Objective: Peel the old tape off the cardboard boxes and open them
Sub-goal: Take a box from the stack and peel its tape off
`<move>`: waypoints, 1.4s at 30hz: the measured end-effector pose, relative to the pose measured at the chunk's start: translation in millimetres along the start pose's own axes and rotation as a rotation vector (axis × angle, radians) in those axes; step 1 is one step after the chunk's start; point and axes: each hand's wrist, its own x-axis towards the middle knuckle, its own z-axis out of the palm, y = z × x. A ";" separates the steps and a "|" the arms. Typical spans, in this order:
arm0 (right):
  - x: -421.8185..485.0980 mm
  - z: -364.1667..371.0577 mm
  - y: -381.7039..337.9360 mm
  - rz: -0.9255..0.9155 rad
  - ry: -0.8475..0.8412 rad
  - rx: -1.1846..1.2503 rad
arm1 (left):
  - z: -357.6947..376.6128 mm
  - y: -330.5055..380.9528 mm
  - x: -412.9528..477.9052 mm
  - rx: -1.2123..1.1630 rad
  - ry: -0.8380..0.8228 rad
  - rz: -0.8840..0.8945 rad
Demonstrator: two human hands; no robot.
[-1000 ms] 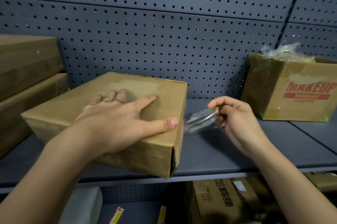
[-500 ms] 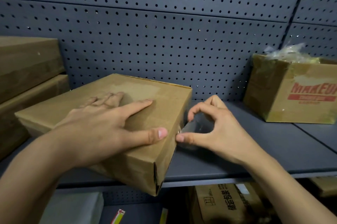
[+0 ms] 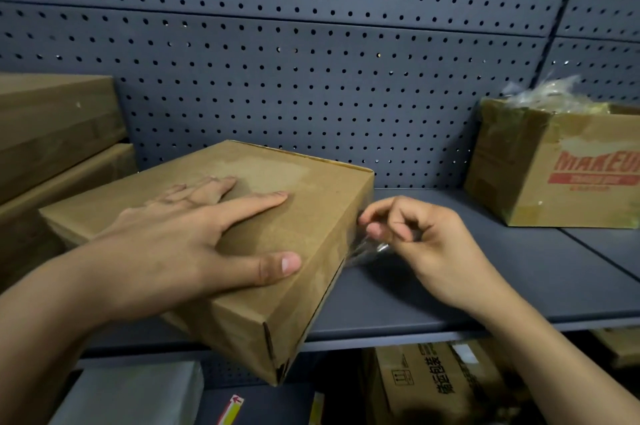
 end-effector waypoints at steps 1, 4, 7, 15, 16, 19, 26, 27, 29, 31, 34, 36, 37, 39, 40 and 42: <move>1.0 -5.2 5.0 0.049 0.032 0.013 | -0.5 -0.9 -0.7 -0.005 -0.004 0.002; 3.0 -19.1 19.4 0.190 0.146 0.091 | -2.2 -2.8 -3.6 -0.014 -0.025 0.014; 6.9 -16.6 20.9 0.289 0.210 0.232 | -4.2 -2.7 -4.7 -0.026 -0.038 0.015; 14.1 3.4 5.7 0.350 0.169 0.536 | -8.0 -6.0 -3.0 -0.065 -0.045 0.060; 14.5 5.5 4.0 0.347 0.146 0.578 | -8.6 -6.2 -2.5 -0.074 -0.048 0.066; 14.7 5.1 2.3 0.360 0.050 0.692 | -9.7 -6.5 -1.6 -0.111 -0.048 0.085; 7.0 -0.1 3.0 0.307 -0.013 0.159 | -11.4 -14.3 -1.2 -0.129 -0.065 0.104; 6.4 -0.3 2.8 0.299 0.010 0.081 | -12.1 -15.2 -1.1 -0.137 -0.073 0.110; 4.7 -0.5 4.3 0.262 0.007 -0.005 | -12.3 -16.6 -1.1 -0.139 -0.088 0.113; 4.3 -1.0 5.2 0.189 -0.005 -0.076 | -12.1 -16.7 -0.8 -0.123 -0.099 0.112; 5.8 -20.1 23.3 0.208 0.118 -0.164 | -12.3 -16.2 -1.1 -0.114 -0.111 0.117; 8.6 -41.3 37.5 0.293 0.168 -0.225 | -12.1 -17.3 -2.0 -0.109 -0.112 0.131; 9.1 -49.5 43.0 0.324 0.186 -0.238 | -12.5 -17.8 -1.8 -0.109 -0.111 0.139; 8.2 -60.0 51.7 0.345 0.248 -0.233 | -13.7 -18.9 -1.2 -0.112 -0.116 0.152; 6.9 -61.6 50.3 0.339 0.263 -0.193 | -14.6 -20.6 -0.5 -0.118 -0.118 0.160; 5.3 -58.3 42.0 0.335 0.238 0.037 | -17.0 -24.2 0.9 -0.150 -0.116 0.176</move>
